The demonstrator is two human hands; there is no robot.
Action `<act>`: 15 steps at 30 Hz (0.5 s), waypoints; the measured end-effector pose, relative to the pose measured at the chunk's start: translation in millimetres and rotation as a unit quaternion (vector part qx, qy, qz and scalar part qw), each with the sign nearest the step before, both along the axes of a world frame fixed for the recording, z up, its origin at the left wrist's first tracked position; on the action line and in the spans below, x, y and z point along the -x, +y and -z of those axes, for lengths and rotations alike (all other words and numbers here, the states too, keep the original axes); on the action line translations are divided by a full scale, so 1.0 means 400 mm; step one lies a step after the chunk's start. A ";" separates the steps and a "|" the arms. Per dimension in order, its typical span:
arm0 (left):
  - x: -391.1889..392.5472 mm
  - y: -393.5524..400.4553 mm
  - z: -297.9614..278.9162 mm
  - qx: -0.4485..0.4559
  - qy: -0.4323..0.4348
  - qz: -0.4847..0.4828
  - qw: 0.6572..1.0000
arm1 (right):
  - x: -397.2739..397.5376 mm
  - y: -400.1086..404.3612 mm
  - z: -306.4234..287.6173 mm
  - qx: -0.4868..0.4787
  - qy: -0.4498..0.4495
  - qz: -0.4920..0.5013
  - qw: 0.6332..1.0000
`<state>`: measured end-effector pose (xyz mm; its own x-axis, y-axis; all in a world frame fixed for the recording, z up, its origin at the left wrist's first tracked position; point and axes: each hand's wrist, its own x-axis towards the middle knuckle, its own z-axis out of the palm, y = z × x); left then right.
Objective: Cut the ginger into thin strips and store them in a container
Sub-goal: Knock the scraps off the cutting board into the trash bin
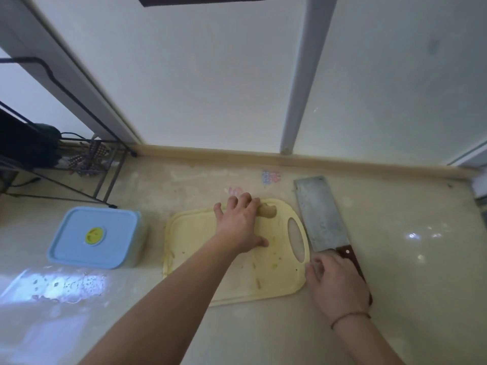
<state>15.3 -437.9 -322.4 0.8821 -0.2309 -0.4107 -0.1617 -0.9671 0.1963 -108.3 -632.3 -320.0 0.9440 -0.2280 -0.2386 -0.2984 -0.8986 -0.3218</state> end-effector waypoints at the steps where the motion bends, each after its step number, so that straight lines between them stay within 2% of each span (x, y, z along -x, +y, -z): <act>1: -0.002 -0.001 -0.001 0.000 0.001 0.003 1.000 | -0.005 0.015 -0.006 -0.002 0.049 0.023 0.999; 4: 0.003 0.004 -0.003 0.002 0.002 0.011 1.000 | -0.015 0.042 -0.021 -0.027 0.115 0.086 0.989; 15: 0.071 0.041 0.017 0.026 -0.015 0.021 0.999 | -0.028 0.068 0.017 -0.087 0.147 0.191 0.966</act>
<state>-12.9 -421.4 -329.0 0.8830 -0.2887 -0.3701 -0.2094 -0.9479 0.2400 -97.2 -605.2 -326.7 0.6839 -0.4793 -0.5501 -0.6999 -0.6439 -0.3091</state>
